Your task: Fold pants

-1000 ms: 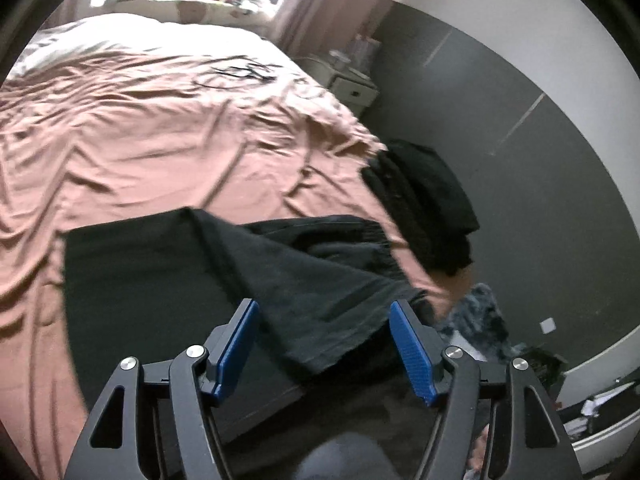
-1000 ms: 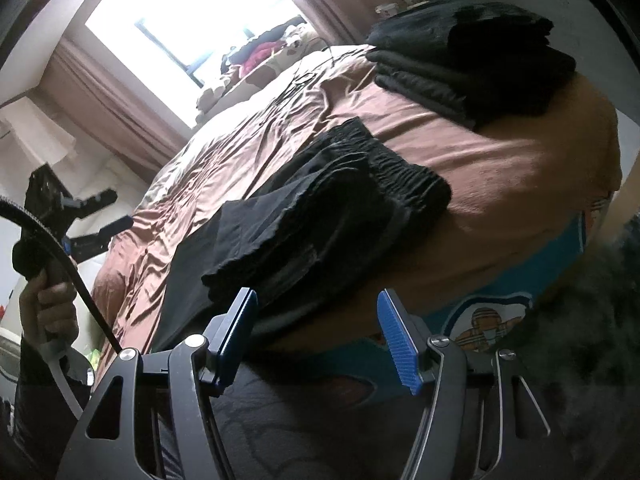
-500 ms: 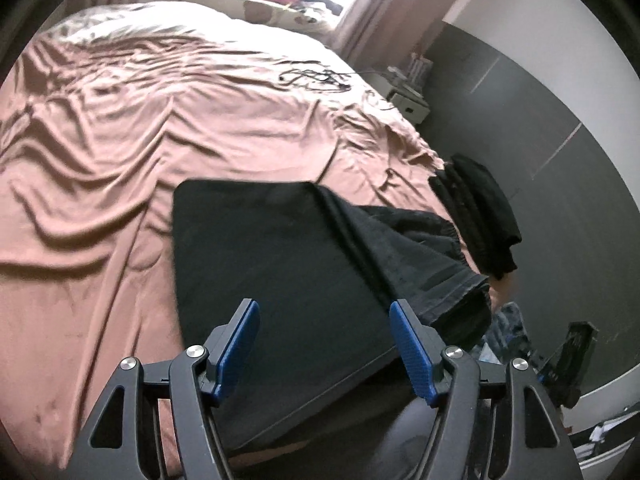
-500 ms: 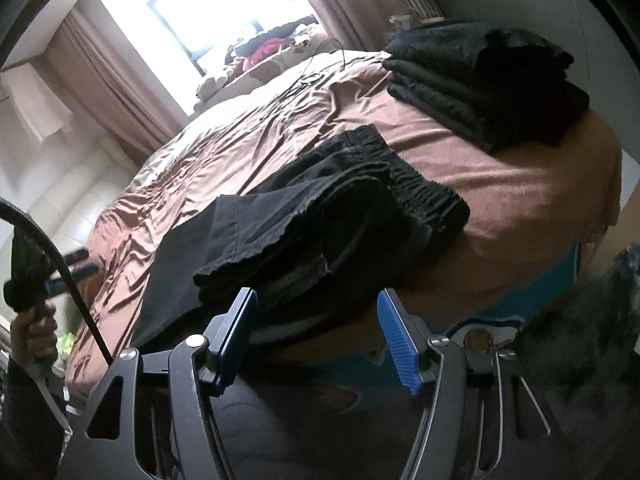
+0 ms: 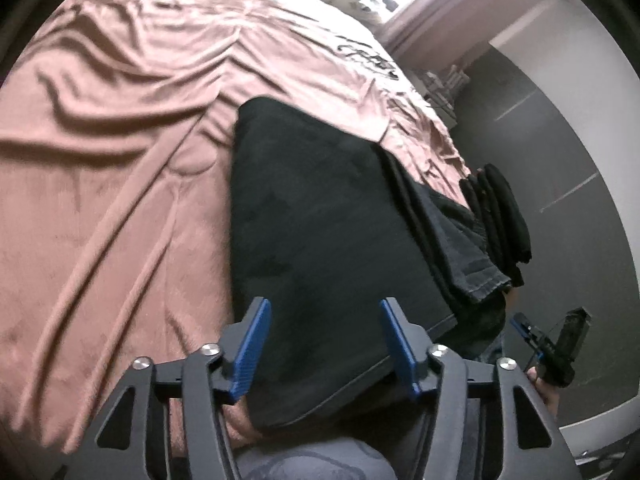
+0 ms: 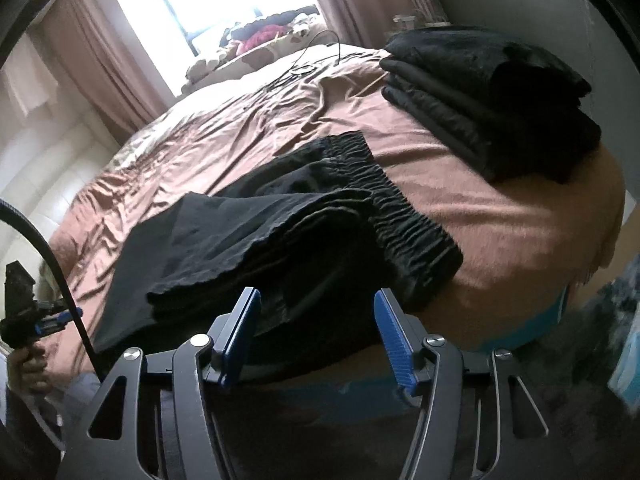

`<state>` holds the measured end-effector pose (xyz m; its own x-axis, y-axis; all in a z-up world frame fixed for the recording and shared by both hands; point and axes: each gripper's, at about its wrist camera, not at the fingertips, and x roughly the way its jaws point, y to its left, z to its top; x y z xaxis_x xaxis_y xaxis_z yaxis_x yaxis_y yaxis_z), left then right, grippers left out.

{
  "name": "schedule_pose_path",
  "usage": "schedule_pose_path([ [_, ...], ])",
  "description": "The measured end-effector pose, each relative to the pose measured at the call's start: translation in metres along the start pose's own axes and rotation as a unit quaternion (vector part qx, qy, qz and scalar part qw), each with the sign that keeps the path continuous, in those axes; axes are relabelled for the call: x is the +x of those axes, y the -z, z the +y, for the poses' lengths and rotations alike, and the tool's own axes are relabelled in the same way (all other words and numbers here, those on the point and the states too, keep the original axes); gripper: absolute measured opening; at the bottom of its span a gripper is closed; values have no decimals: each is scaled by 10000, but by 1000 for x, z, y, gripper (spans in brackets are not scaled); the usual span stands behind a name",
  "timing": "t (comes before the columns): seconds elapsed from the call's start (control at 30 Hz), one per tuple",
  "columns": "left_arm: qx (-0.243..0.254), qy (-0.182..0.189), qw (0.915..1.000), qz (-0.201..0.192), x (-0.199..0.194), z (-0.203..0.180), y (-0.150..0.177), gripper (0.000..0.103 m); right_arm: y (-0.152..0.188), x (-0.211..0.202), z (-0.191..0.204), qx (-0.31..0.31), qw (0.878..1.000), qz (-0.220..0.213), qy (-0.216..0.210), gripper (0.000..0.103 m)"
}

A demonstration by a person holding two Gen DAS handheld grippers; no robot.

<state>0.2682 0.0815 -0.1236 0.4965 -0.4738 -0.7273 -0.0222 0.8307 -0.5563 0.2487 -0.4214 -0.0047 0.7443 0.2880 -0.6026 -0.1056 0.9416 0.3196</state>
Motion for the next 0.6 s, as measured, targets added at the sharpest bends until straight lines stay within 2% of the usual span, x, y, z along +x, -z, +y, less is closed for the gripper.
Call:
schedule_pose_path([
  [0.2,-281,52,9994,184,15,18,12,51,-16,23,2,-459,9988,131,135,57],
  [0.3,-334,68,9992,205,21,21,15,49,-23,38,-1,-565,9981,185,157,52],
  [0.43,-479,115,9986,202,21,24,16,48,-31,51,-1,-857,9957,210,281,52],
  [0.6,-568,238,9975,353,22,28,21,48,-42,60,5,-1245,9918,163,229,51],
])
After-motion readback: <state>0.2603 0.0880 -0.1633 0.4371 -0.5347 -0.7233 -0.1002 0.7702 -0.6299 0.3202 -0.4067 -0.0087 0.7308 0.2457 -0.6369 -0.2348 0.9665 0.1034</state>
